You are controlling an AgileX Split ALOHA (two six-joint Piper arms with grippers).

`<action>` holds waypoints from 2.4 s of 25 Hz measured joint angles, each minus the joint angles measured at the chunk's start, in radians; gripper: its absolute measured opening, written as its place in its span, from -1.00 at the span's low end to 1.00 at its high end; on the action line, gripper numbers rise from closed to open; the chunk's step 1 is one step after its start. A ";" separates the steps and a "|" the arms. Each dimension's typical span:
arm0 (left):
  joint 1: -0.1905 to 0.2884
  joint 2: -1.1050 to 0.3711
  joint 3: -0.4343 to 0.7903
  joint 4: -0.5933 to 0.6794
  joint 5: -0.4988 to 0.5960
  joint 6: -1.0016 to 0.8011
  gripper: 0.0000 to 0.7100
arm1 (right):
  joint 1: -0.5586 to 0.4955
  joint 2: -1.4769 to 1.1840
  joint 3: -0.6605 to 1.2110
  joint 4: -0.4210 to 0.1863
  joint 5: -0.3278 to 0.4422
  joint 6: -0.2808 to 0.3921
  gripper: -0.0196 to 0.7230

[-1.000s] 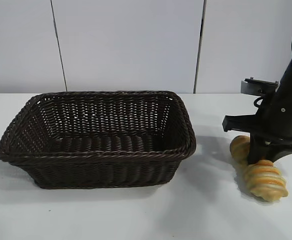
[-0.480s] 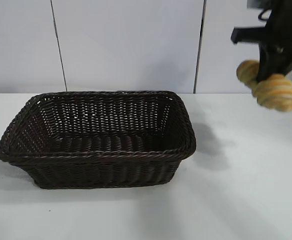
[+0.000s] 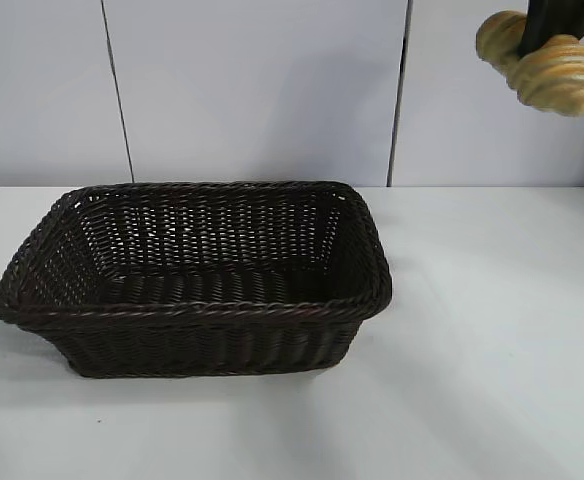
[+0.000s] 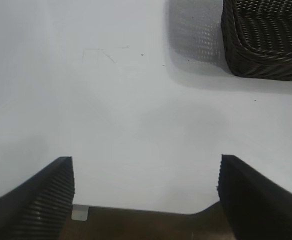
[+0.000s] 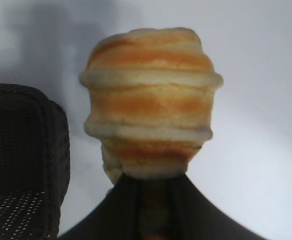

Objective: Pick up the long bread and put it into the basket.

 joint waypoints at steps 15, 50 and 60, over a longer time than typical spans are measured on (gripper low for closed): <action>0.000 0.000 0.000 0.000 0.000 0.000 0.61 | 0.249 0.030 -0.001 0.010 -0.129 0.021 -0.75; 0.000 0.000 0.000 0.000 0.000 0.000 0.61 | 0.283 0.326 -0.021 0.094 -0.254 0.013 0.39; 0.000 0.000 0.000 0.000 0.000 0.000 0.61 | 0.268 0.252 -0.285 -0.118 0.072 0.045 0.39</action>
